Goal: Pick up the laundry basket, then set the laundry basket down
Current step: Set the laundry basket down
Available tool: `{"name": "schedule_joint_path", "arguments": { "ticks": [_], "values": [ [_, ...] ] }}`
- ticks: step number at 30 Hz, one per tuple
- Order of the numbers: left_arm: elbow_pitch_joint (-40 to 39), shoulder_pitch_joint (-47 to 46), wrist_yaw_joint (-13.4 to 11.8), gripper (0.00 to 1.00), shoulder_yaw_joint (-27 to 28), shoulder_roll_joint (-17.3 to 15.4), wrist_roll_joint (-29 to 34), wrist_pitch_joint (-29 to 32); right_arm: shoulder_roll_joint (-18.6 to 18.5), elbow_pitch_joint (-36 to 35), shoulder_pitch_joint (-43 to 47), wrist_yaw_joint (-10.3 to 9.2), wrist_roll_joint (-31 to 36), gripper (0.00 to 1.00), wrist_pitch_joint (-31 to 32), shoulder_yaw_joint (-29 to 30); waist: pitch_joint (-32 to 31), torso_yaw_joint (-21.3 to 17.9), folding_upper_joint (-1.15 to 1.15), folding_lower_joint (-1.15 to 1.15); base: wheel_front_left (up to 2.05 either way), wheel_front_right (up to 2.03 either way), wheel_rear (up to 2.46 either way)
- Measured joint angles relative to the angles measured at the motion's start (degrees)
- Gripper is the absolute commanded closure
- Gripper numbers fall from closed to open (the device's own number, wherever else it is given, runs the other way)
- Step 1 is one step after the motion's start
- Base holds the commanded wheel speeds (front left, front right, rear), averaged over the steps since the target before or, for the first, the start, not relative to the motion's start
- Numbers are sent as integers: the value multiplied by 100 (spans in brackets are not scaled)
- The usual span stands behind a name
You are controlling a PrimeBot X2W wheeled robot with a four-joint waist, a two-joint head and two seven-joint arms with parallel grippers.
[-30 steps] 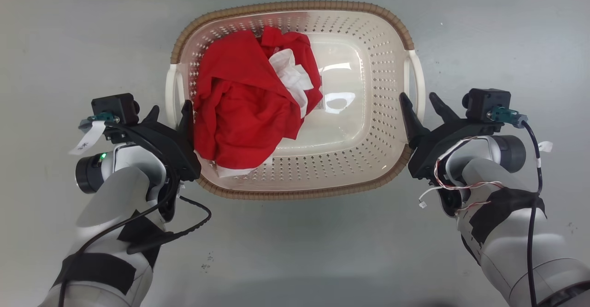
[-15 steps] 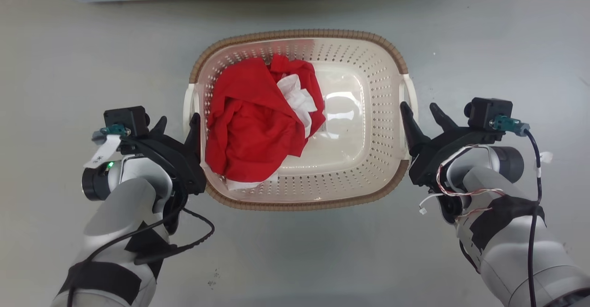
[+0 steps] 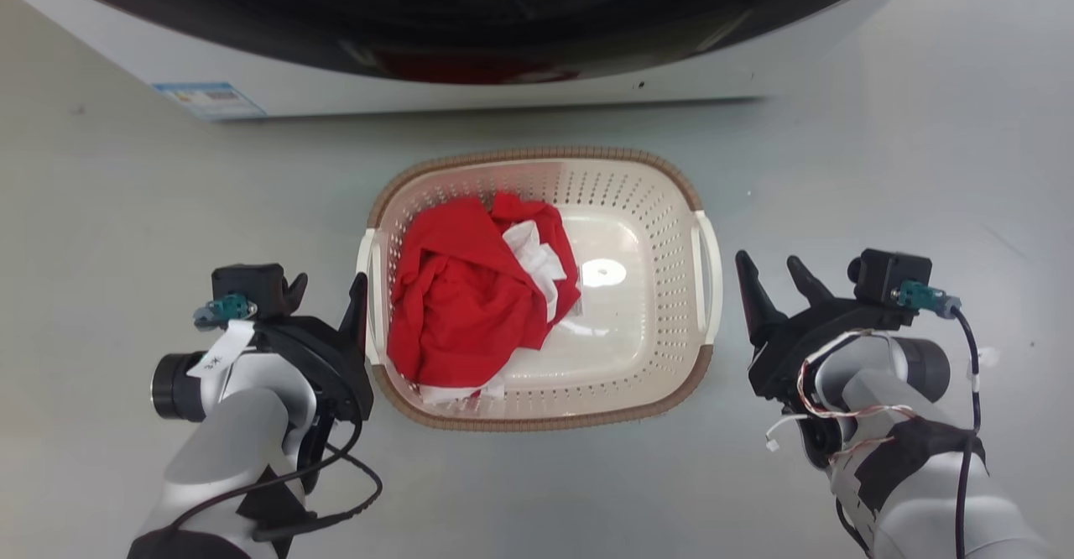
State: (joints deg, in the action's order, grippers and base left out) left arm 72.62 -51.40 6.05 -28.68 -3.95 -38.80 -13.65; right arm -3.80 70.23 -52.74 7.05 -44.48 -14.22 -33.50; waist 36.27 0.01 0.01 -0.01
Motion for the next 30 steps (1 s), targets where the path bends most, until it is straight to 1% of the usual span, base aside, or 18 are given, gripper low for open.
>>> {"name": "schedule_joint_path", "arguments": {
  "ticks": [6, 8, 13, 15, 18, 21, 25, 30],
  "values": [
    [-23, 254, -9, 0, -34, -8, 41, -35, 3, -91, 321, 0, -38, 0, -4, 76, -491, -47, 0, 0, 0, 0, 0],
    [-56, 342, -47, 0, -18, -8, 41, -63, 4, -163, 447, 0, -48, 0, -4, 132, -658, -62, 0, 0, 0, 0, 0],
    [-147, 637, -85, 0, 146, -9, -19, -65, 9, -357, 809, -1, -53, 0, -4, 269, -1079, -93, -1, -1, 0, 0, 0],
    [-301, 857, -113, 0, 222, -18, -53, -65, -3, -474, 1042, -18, -53, 0, -4, 360, -1334, -104, -1, -1, 0, 0, 0],
    [-468, 1085, -163, 0, 248, -67, -35, -65, -29, -610, 1273, -74, -45, 0, -4, 442, -1589, -109, -1, -1, 0, 0, 0],
    [-639, 1328, -290, 0, 255, -174, 40, -65, -46, -776, 1507, -148, -14, 0, -4, 514, -1844, -113, -1, 0, 0, 0, 0],
    [-962, 1670, -420, 0, 267, -212, 129, -65, -102, -1034, 1844, -210, 123, 0, -4, 576, -2179, -120, -1, 0, 0, 0, 0],
    [-1491, 2048, -566, 0, 292, -282, 345, -65, -238, -1443, 2198, -360, 287, 0, -4, 683, -2554, -126, -1, 0, 0, 0, 0]
  ]
}}
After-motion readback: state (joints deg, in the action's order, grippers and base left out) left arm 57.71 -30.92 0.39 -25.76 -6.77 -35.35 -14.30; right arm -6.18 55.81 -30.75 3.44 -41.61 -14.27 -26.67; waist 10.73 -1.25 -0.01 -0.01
